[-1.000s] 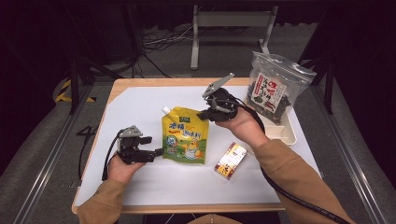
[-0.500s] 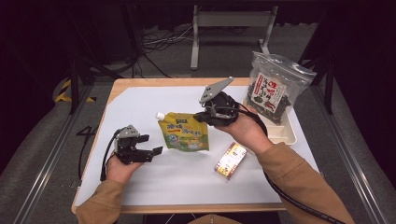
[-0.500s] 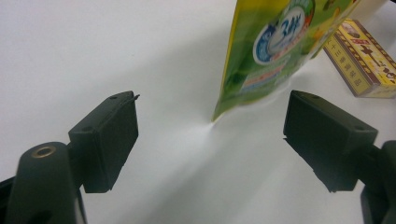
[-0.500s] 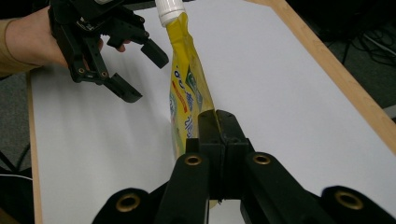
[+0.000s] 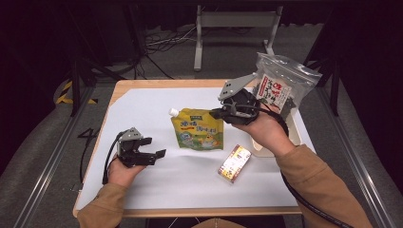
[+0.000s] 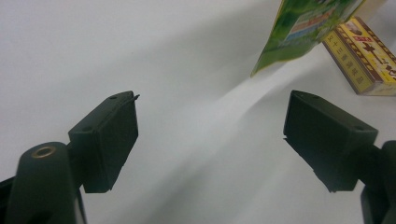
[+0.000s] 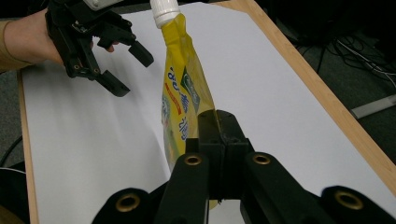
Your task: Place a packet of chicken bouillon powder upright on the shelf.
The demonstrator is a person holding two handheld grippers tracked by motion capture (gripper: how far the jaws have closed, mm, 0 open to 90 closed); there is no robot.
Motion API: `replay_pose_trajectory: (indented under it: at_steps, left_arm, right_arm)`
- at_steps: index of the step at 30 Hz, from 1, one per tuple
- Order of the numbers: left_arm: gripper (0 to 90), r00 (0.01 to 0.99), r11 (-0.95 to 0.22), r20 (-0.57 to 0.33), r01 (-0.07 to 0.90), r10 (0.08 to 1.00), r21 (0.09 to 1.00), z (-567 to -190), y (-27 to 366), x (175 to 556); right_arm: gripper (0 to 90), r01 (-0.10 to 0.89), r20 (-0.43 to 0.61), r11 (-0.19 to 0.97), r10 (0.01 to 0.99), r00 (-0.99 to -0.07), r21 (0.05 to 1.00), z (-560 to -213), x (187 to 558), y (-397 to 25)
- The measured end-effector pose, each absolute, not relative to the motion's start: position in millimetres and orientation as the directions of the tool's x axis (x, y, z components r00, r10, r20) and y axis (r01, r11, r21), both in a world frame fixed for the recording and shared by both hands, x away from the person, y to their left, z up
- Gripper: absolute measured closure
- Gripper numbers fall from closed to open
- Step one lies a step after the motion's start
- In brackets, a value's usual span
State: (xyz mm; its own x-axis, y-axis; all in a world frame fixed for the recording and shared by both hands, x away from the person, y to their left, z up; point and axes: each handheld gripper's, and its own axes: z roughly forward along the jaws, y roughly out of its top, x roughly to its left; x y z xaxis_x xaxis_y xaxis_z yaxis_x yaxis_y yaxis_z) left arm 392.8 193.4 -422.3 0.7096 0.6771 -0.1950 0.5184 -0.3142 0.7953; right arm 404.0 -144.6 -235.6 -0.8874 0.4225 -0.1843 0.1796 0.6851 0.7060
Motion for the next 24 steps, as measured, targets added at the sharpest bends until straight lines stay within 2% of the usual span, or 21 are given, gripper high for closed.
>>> replay_pose_trajectory:
  at_steps: [24]
  left_arm:
    - [15.8, 0.721, -0.321, -0.181, 0.5, 0.669, 0.804, -424.3, 192.2, 392.6]
  right_arm:
    - [90.0, 0.184, -0.242, 0.668, 0.491, -0.837, 0.721, -200.3, 390.3, -197.3]
